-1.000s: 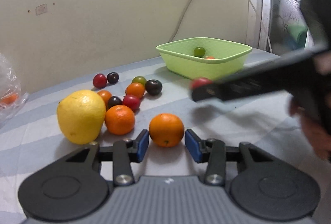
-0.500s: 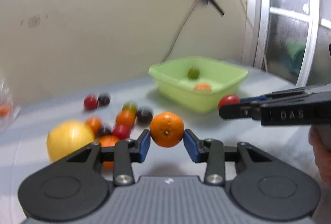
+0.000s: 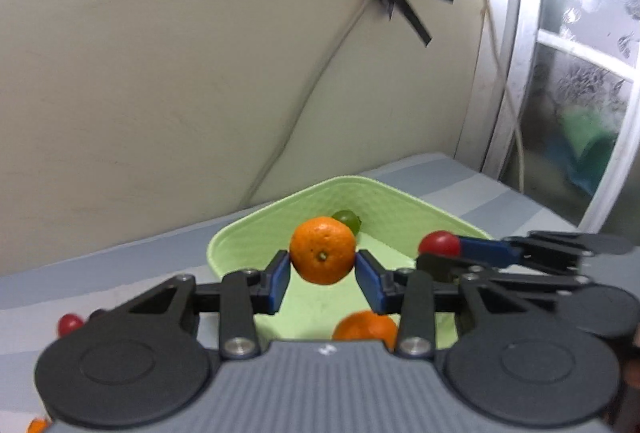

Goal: Organize fruits
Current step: 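Carry both fruits over the green basket and open both grippers, then grasp a dark cherry tomato with the right gripper while the left gripper reaches a red one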

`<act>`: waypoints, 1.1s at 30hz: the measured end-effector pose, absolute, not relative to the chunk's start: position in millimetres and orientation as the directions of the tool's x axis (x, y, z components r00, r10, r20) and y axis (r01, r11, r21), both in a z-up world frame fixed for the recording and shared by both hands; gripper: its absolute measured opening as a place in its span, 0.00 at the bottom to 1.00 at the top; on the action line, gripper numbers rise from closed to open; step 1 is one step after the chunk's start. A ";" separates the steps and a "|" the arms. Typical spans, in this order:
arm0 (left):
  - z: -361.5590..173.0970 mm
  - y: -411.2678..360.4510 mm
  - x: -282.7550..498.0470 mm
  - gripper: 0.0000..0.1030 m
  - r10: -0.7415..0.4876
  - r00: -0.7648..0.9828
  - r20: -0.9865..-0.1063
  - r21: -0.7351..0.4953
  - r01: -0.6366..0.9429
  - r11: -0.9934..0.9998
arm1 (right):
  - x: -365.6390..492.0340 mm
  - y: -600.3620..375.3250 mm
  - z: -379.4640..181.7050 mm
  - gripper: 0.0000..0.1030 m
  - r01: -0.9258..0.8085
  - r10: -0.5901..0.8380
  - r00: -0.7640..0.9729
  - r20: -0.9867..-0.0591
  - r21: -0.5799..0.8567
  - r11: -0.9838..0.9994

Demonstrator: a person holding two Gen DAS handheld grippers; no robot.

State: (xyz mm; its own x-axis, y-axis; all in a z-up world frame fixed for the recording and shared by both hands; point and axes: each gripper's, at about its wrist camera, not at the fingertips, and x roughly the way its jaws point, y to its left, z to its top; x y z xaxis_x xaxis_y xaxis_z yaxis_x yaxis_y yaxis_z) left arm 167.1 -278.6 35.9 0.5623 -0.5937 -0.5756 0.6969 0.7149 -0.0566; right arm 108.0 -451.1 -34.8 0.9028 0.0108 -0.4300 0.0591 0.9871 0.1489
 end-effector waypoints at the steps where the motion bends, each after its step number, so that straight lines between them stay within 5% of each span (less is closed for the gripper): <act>1: 31.3 -284.6 171.7 0.36 -0.585 0.557 -0.589 -0.053 0.696 0.716 | 108.1 -451.8 -35.5 0.34 0.062 0.004 0.904 -0.427 0.141 0.988; 4: 20.6 -290.8 175.6 0.39 -0.578 0.542 -0.611 -0.063 0.694 0.717 | 106.5 -455.8 -37.2 0.43 0.063 0.003 0.909 -0.417 0.145 0.987; 9: 26.5 -281.0 158.1 0.44 -0.589 0.559 -0.584 -0.064 0.691 0.720 | 99.0 -459.1 -32.2 0.43 0.075 -0.003 0.925 -0.380 0.176 0.981; 17: 98.1 -154.8 141.0 0.44 -0.620 0.621 -0.479 -0.122 0.652 0.748 | 84.5 -431.6 9.6 0.42 -0.071 0.149 0.930 -0.336 0.233 0.970; 21: 108.0 -100.3 194.1 0.47 -0.562 0.573 -0.596 -0.128 0.623 0.771 | 124.6 -395.1 50.2 0.42 -0.249 0.349 0.836 -0.424 0.273 0.929; 24: 83.9 -81.0 242.4 0.47 -0.585 0.421 -0.694 -0.252 0.619 0.744 | 171.2 -349.6 66.7 0.42 -0.377 0.453 0.713 -0.534 0.253 0.891; 29: 36.8 -75.2 283.4 0.47 -0.614 0.337 -0.714 -0.384 0.544 0.746 | 237.7 -287.7 32.1 0.42 -0.372 0.373 0.592 -0.714 0.169 0.913; 33: 19.2 -75.3 298.3 0.47 -0.666 0.314 -0.676 -0.477 0.502 0.721 | 252.7 -262.6 9.0 0.42 -0.412 0.293 0.585 -0.757 0.034 0.911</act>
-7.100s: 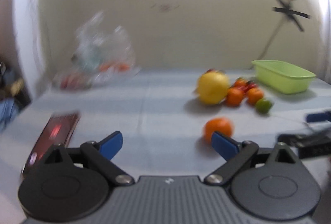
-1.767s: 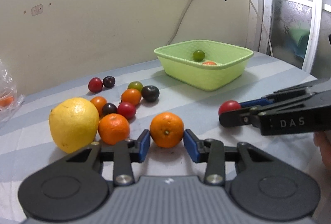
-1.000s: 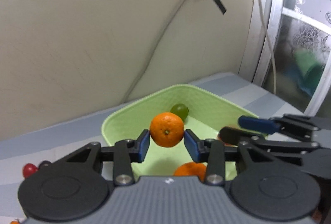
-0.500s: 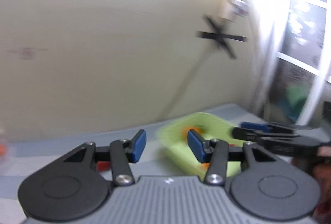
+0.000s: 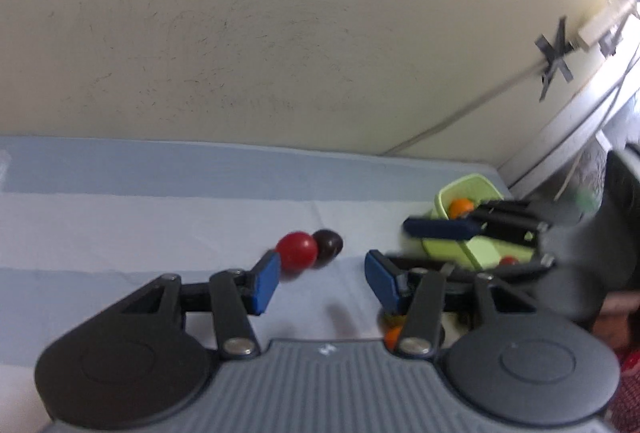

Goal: Organize fruits
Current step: 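Grasp a dark cherry tomato with the right gripper while the left gripper reaches a red one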

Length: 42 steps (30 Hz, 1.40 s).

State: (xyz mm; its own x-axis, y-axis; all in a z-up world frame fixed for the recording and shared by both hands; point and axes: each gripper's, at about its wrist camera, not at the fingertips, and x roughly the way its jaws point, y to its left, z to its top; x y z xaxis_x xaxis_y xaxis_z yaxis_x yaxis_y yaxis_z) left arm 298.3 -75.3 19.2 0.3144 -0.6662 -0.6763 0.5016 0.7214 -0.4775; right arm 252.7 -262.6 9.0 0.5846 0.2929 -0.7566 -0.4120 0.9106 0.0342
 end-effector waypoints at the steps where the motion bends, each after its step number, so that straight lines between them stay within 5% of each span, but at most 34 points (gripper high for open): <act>1: 17.5 -78.1 301.9 0.47 -0.667 0.316 -0.675 -0.480 0.499 0.722 | 253.6 -258.8 6.2 0.42 -0.430 0.299 0.571 -0.764 0.032 0.902; 12: -1.4 -87.7 323.2 0.55 -0.661 0.305 -0.686 -0.492 0.475 0.730 | 278.9 -220.5 -16.0 0.43 -0.542 0.220 0.567 -0.794 -0.158 0.826; 18: -9.6 -88.8 326.4 0.55 -0.683 0.289 -0.670 -0.530 0.457 0.714 | 292.9 -220.6 -22.2 0.42 -0.556 0.253 0.546 -0.799 -0.119 0.823; 22: -9.5 -94.3 327.5 0.55 -0.672 0.295 -0.679 -0.516 0.460 0.723 | 290.2 -223.0 -20.5 0.29 -0.561 0.273 0.523 -0.807 -0.085 0.823; 42: -11.8 -138.9 408.3 0.59 -0.482 0.443 -0.756 -0.358 0.338 0.871 | 298.4 -240.1 -24.0 0.29 -0.467 0.268 0.508 -0.819 0.000 0.884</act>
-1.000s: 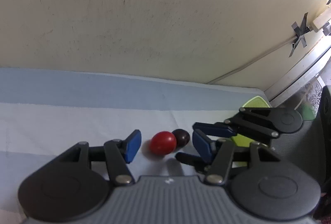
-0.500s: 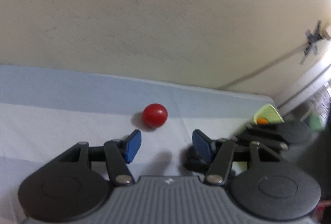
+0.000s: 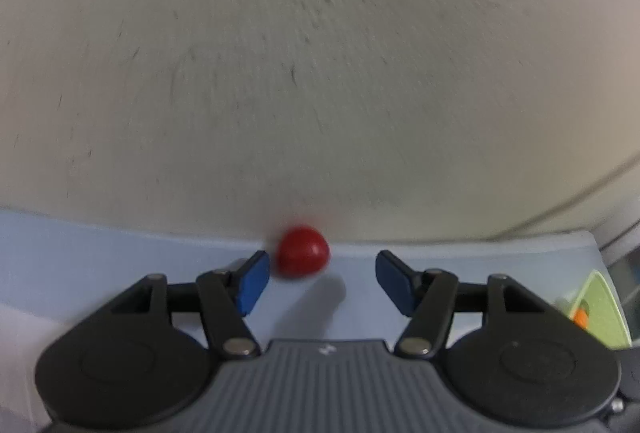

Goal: Organize fruits
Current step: 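Grasp a dark cherry tomato with the right gripper while the left gripper reaches a red one, then close the left gripper on the red tomato, carry both tomatoes into the basket, release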

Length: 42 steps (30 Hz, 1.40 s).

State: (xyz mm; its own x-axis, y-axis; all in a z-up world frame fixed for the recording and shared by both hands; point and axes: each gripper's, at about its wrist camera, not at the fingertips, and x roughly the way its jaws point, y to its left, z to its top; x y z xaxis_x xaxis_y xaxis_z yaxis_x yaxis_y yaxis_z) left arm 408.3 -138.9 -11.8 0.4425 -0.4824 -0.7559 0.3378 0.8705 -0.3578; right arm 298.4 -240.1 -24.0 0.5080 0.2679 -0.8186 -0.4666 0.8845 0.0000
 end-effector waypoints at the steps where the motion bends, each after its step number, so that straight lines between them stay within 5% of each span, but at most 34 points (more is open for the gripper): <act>1: -11.9 -139.2 410.7 0.59 -0.480 0.445 -0.756 -0.355 0.337 0.872 | 294.7 -246.2 -22.8 0.29 -0.465 0.269 0.508 -0.818 0.003 0.885; 5: -15.9 -145.6 411.7 0.53 -0.457 0.450 -0.767 -0.323 0.345 0.881 | 297.9 -249.8 -23.0 0.29 -0.455 0.275 0.508 -0.816 0.017 0.890; 7: -17.8 -148.2 406.1 0.36 -0.423 0.473 -0.773 -0.275 0.352 0.895 | 295.8 -250.0 -23.3 0.30 -0.447 0.276 0.512 -0.814 0.022 0.894; 9: -18.8 -150.7 403.0 0.30 -0.396 0.493 -0.774 -0.237 0.354 0.905 | 296.4 -250.8 -23.0 0.30 -0.442 0.279 0.508 -0.815 0.031 0.896; 28: 55.0 -131.6 305.9 0.29 -0.596 0.447 -0.667 -0.368 0.498 0.786 | 242.8 -334.4 47.7 0.28 -0.330 0.359 0.637 -0.682 0.180 0.927; 35: 86.3 -185.7 251.5 0.29 -0.706 0.363 -0.609 -0.413 0.614 0.672 | 189.5 -403.3 70.3 0.28 -0.191 0.298 0.699 -0.650 0.231 0.954; 42: 57.7 -250.5 227.5 0.29 -0.707 0.296 -0.642 -0.402 0.655 0.640 | 147.2 -446.8 47.2 0.28 -0.046 0.147 0.723 -0.675 0.165 0.985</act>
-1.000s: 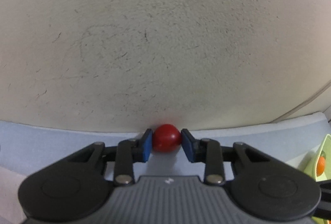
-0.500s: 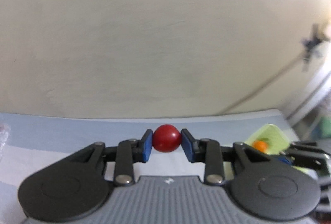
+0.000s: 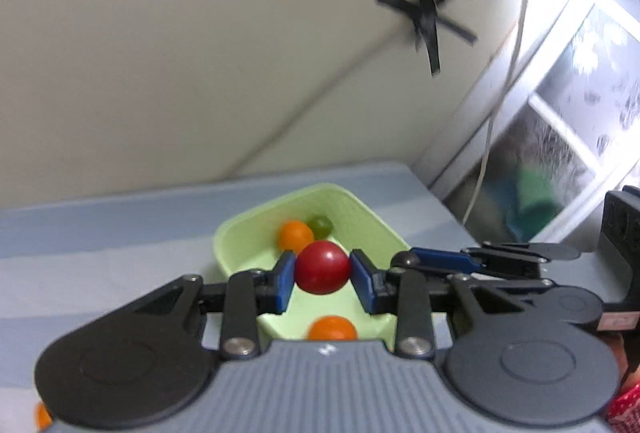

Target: Organize fruits

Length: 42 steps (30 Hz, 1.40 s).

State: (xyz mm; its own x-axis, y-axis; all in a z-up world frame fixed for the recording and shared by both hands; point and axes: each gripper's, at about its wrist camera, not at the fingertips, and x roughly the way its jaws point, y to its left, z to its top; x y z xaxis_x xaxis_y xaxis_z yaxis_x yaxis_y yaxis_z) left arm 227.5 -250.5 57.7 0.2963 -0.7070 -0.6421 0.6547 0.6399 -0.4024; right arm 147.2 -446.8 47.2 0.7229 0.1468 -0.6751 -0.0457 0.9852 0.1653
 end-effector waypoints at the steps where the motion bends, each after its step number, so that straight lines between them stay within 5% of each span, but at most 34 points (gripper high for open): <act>1: 52.2 -260.2 225.6 0.29 -0.694 0.299 -0.655 -0.388 0.655 0.648 | 145.6 -450.1 41.6 0.28 -0.036 0.134 0.718 -0.683 0.155 0.987; 6: 28.1 -293.6 229.3 0.31 -0.621 0.307 -0.721 -0.347 0.616 0.707 | 151.8 -456.6 13.6 0.29 -0.004 0.115 0.710 -0.694 0.160 0.987; 8: 19.7 -293.1 232.0 0.38 -0.597 0.307 -0.741 -0.333 0.604 0.724 | 156.9 -454.2 8.1 0.30 -0.013 0.119 0.712 -0.692 0.156 0.988; 10: 15.2 -293.9 233.7 0.41 -0.586 0.312 -0.748 -0.325 0.598 0.732 | 159.1 -452.5 4.2 0.40 -0.020 0.122 0.716 -0.688 0.154 0.988; 13: 21.3 -281.9 230.8 0.41 -0.595 0.309 -0.742 -0.332 0.602 0.726 | 157.9 -456.5 6.4 0.41 -0.024 0.119 0.736 -0.666 0.150 0.988; 20: 91.7 -199.1 196.8 0.46 -0.681 0.411 -0.606 -0.339 0.642 0.688 | 123.8 -443.4 50.5 0.41 -0.082 0.167 0.804 -0.570 0.171 0.982; 26: 107.2 -82.1 128.9 0.49 -0.580 0.616 -0.534 -0.216 0.563 0.797 | 78.3 -397.5 72.4 0.42 -0.257 0.351 0.802 -0.484 0.251 0.933; 36: 39.3 8.2 82.1 0.49 -0.541 0.638 -0.548 -0.374 0.391 0.841 | 69.0 -309.8 25.2 0.42 -0.358 0.469 0.711 -0.523 0.305 0.883; 42: 13.8 8.1 84.5 0.49 -0.595 0.578 -0.558 -0.440 0.401 0.803 | 69.5 -277.3 6.7 0.41 -0.394 0.413 0.695 -0.589 0.169 0.904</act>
State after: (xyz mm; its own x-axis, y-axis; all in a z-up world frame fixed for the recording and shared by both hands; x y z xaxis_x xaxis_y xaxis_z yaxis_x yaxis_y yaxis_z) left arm 84.5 8.1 13.8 0.5782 -0.5948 -0.5585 0.4011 0.8033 -0.4403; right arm 69.5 -277.3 6.7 0.6946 0.4126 -0.5893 -0.3935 0.9037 0.1689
